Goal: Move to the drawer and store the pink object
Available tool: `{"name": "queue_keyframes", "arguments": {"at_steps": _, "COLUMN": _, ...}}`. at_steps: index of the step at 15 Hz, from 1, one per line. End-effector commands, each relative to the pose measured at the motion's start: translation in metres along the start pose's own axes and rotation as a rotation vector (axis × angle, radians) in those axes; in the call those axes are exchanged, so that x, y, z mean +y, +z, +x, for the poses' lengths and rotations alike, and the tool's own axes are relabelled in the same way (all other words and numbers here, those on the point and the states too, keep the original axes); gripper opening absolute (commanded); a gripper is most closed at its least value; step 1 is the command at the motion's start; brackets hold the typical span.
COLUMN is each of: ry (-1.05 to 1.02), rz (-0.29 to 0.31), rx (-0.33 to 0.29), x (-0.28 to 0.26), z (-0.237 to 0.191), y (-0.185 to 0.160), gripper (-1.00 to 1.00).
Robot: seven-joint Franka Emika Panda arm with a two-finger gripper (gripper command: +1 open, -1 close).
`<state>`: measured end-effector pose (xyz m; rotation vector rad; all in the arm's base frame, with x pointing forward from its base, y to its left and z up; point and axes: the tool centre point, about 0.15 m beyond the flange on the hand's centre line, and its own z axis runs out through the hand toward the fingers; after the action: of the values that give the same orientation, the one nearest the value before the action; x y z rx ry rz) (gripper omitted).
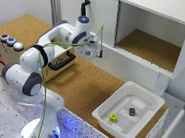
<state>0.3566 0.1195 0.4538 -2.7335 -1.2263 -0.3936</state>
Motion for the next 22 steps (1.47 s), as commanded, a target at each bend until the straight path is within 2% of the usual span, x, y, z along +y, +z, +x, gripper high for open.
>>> {"name": "queue_keyframes", "arguments": {"at_steps": 1, "ry": -0.190, "rz": 0.029, "rx": -0.088, "x": -0.084, "z": 0.049, "y": 0.028, "gripper": -1.00}}
{"name": "queue_keyframes", "arguments": {"at_steps": 5, "ry": -0.451, "rz": 0.116, "rx": -0.157, "x": -0.138, "z": 0.072, "y": 0.046, "gripper": -1.00}}
{"name": "queue_keyframes", "arguments": {"at_steps": 9, "ry": -0.686, "rz": 0.162, "rx": -0.228, "x": -0.179, "z": 0.084, "y": 0.070, "gripper": -1.00}}
{"name": "queue_keyframes", "arguments": {"at_steps": 13, "ry": -0.807, "rz": 0.206, "rx": -0.259, "x": -0.195, "z": 0.095, "y": 0.095, "gripper": -1.00}}
{"name": "queue_keyframes", "arguments": {"at_steps": 17, "ry": -0.861, "rz": 0.232, "rx": -0.263, "x": -0.189, "z": 0.107, "y": 0.122, "gripper": -1.00}}
{"name": "queue_keyframes", "arguments": {"at_steps": 22, "ry": -0.831, "rz": 0.200, "rx": -0.255, "x": -0.174, "z": 0.110, "y": 0.143, "gripper": -1.00}}
